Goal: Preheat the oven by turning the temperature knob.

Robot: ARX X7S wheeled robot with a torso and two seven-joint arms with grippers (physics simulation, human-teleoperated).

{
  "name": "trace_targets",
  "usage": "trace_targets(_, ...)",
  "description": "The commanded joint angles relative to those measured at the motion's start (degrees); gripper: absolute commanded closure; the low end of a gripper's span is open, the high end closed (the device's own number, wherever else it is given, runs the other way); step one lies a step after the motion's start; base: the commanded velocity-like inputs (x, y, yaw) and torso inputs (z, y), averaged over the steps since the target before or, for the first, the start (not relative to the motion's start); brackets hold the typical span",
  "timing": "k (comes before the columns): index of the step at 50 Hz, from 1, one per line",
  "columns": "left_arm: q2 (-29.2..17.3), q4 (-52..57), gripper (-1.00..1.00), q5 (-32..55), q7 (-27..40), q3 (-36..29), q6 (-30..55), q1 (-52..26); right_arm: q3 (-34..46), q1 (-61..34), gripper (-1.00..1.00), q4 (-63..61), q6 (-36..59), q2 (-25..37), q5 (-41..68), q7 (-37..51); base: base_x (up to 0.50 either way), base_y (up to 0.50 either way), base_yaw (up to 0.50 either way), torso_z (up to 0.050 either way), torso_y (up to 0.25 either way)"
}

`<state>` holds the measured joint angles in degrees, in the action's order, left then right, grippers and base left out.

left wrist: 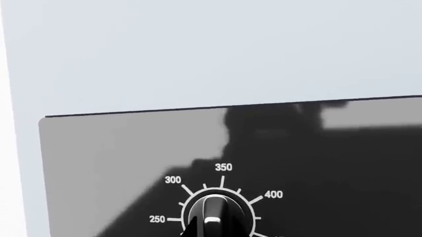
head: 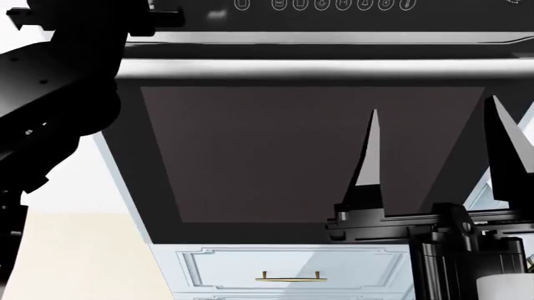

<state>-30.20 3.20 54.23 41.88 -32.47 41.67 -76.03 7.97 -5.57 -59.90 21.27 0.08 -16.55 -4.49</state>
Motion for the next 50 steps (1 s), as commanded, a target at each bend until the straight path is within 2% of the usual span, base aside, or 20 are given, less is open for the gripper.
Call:
trace_targets(1, -0.1, -1.5, 1.0, 2.4, -1.3, -2.4, 0.4, 0.6, 0.0, -0.2, -1.0, -0.1, 0.2, 0.0, 0.0, -0.1, 0.0, 0.0, 0.0, 0.0, 0.0)
trace_targets(50, -1.8, -0.2, 1.0, 1.2, -3.3, -6.0, 3.3, 0.2, 0.1, -0.3, -1.0, -0.1, 0.2, 0.0, -0.2, 0.0, 0.0, 0.0, 0.0, 0.0, 0.0)
